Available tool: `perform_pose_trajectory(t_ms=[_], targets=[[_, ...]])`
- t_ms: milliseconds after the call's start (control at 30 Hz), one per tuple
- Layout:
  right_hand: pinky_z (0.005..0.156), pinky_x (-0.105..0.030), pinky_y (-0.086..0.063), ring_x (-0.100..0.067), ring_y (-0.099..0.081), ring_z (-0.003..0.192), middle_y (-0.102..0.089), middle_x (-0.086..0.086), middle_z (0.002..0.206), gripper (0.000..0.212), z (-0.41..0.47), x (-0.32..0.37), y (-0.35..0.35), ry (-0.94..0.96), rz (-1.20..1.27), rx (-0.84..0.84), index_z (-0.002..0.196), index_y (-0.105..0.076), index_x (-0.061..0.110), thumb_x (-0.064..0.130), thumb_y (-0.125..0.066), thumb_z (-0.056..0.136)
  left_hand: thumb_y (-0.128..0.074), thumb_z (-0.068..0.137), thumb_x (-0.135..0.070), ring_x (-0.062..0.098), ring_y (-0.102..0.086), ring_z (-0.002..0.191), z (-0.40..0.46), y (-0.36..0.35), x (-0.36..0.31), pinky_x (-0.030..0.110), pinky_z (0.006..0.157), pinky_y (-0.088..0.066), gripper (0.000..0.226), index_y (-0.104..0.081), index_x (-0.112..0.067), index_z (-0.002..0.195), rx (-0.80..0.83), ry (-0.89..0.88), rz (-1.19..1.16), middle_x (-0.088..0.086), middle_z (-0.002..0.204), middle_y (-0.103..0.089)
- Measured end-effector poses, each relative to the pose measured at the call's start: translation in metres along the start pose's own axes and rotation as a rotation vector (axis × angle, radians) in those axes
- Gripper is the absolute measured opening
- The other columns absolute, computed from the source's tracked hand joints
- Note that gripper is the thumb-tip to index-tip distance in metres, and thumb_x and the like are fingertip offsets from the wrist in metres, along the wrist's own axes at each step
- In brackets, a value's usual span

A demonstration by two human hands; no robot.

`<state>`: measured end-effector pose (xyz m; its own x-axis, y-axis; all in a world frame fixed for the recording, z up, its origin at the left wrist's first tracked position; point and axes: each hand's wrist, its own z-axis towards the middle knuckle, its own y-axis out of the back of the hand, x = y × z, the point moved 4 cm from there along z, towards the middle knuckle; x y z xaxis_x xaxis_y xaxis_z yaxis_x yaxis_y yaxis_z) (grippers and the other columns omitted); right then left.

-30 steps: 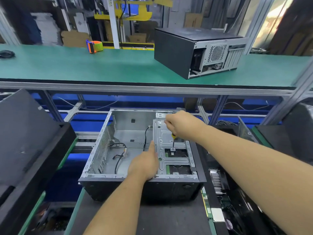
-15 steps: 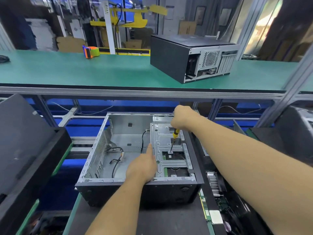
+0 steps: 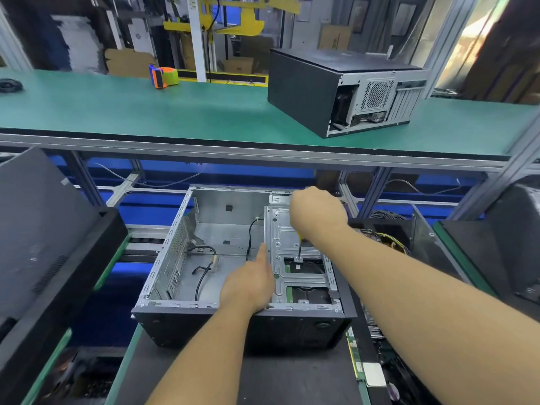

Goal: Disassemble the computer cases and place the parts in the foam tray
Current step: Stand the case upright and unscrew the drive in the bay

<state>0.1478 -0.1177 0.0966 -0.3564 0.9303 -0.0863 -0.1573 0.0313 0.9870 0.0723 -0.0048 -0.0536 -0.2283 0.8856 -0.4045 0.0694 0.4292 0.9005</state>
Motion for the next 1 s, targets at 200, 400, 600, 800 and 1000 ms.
perform_pose_trajectory(t_ms=[200, 400, 600, 800, 1000], targets=[[0.054, -0.036, -0.043, -0.026, -0.046, 0.059, -0.038, -0.005, 0.062, 0.025, 0.008, 0.008, -0.003, 0.074, -0.035, 0.011, 0.067, -0.038, 0.011, -0.005, -0.05, 0.082, -0.024, 0.107, -0.038, 0.032, -0.064, 0.098, 0.0, 0.001, 0.001, 0.042, 0.08, -0.049, 0.06, -0.002, -0.031, 0.163, 0.017, -0.009, -0.004, 0.009, 0.111, -0.07], [0.058, -0.036, -0.041, -0.024, -0.046, 0.06, -0.041, -0.006, 0.064, 0.03, 0.017, -0.027, -0.01, -0.012, 0.042, 0.061, 0.064, -0.034, 0.015, 0.002, -0.047, 0.088, -0.026, 0.107, -0.036, 0.031, -0.063, 0.092, 0.003, 0.0, 0.001, 0.042, 0.078, -0.047, 0.062, -0.001, -0.031, 0.163, 0.019, -0.007, 0.005, 0.009, 0.111, -0.07], [0.057, -0.035, -0.037, -0.029, -0.049, 0.066, -0.038, -0.005, 0.063, 0.032, 0.015, -0.037, -0.016, 0.058, 0.003, 0.079, 0.064, -0.032, 0.015, 0.004, -0.043, 0.092, -0.025, 0.107, -0.035, 0.024, -0.057, 0.077, 0.0, -0.001, 0.001, 0.038, 0.071, -0.045, 0.061, 0.0, -0.033, 0.163, 0.009, 0.017, -0.019, 0.003, 0.096, -0.068], [0.061, -0.036, -0.039, -0.031, -0.048, 0.071, -0.038, -0.008, 0.072, 0.015, 0.013, -0.037, -0.016, 0.092, -0.008, 0.101, 0.081, -0.041, 0.011, 0.003, -0.041, 0.094, -0.025, 0.107, -0.035, 0.026, -0.062, 0.083, -0.001, 0.0, 0.0, 0.039, 0.075, -0.05, 0.061, 0.0, -0.033, 0.163, 0.008, 0.02, -0.03, 0.0, 0.092, -0.066], [0.058, -0.034, -0.039, -0.022, -0.039, 0.057, -0.032, -0.006, 0.064, 0.031, 0.011, -0.032, -0.012, 0.079, -0.014, 0.077, 0.064, -0.032, 0.015, 0.001, -0.044, 0.089, -0.024, 0.107, -0.038, 0.026, -0.058, 0.083, 0.0, -0.002, 0.002, 0.038, 0.072, -0.044, 0.06, -0.001, -0.034, 0.163, 0.002, 0.023, -0.009, 0.006, 0.106, -0.071]])
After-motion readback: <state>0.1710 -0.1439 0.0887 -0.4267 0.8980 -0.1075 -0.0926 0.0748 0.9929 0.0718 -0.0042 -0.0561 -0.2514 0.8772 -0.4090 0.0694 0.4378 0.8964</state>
